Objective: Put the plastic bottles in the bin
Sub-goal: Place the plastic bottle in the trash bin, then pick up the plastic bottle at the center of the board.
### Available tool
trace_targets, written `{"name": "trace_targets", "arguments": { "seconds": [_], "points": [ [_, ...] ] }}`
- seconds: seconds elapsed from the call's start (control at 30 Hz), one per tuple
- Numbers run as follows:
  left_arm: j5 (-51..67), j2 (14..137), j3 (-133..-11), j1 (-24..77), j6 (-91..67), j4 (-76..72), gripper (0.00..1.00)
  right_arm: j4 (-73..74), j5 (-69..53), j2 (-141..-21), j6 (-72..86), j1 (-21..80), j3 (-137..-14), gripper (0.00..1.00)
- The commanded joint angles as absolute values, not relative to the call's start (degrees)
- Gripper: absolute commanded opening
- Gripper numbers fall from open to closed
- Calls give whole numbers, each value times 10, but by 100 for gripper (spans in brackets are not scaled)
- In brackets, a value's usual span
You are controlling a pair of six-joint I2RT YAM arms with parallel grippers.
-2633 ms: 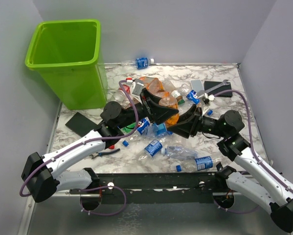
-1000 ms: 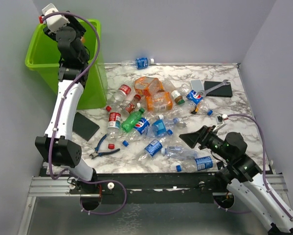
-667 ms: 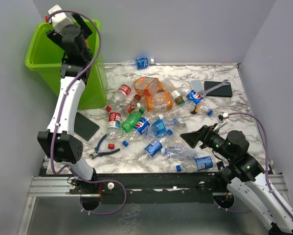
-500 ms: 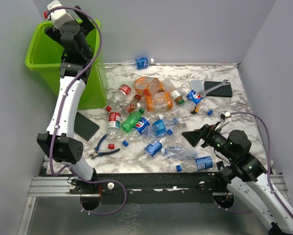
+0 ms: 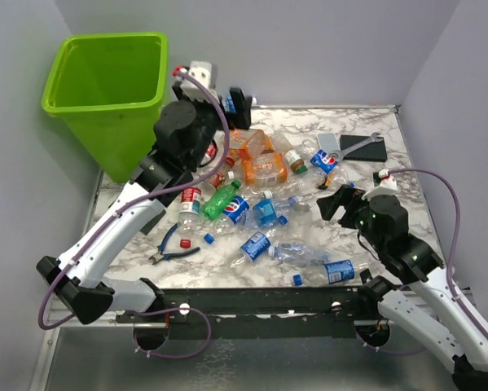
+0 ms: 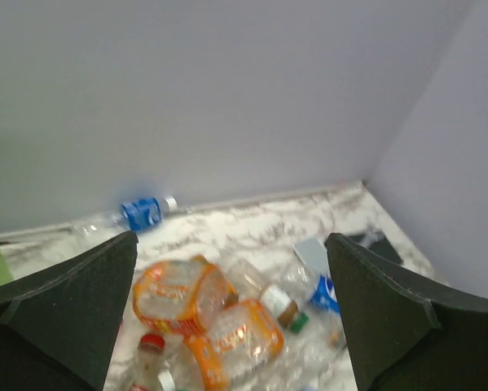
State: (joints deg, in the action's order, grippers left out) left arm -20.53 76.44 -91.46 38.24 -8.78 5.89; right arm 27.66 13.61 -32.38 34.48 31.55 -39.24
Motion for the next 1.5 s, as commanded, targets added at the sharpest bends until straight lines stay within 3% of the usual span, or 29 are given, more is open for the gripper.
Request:
{"name": "trace_targets", "arguments": {
  "seconds": [0.0, 0.27, 0.47, 0.67, 0.97, 1.13, 1.47],
  "points": [
    [-66, 726, -753, 413, -97, 102, 99, 316, 221, -350, 376, 316, -392, 97],
    [-35, 660, -555, 416, -145, 75, 99, 334, 200, -392, 445, 315, -368, 97],
    [-29, 628, -461, 416, -169, 3, 99, 291, 249, -405, 470, 298, -343, 97],
    [-127, 573, -396, 416, -217, -37, 99, 150, 138, -541, 406, 105, -370, 91],
    [-142, 532, -371, 417, -210, -56, 99, -120, 95, -763, 335, 43, -401, 94],
    [-130, 535, -374, 418, -213, -53, 99, -145, 71, -869, 315, 31, -452, 96],
    [-136, 534, -375, 418, -206, -52, 99, -135, -32, -964, 274, 6, -505, 95]
  ]
}}
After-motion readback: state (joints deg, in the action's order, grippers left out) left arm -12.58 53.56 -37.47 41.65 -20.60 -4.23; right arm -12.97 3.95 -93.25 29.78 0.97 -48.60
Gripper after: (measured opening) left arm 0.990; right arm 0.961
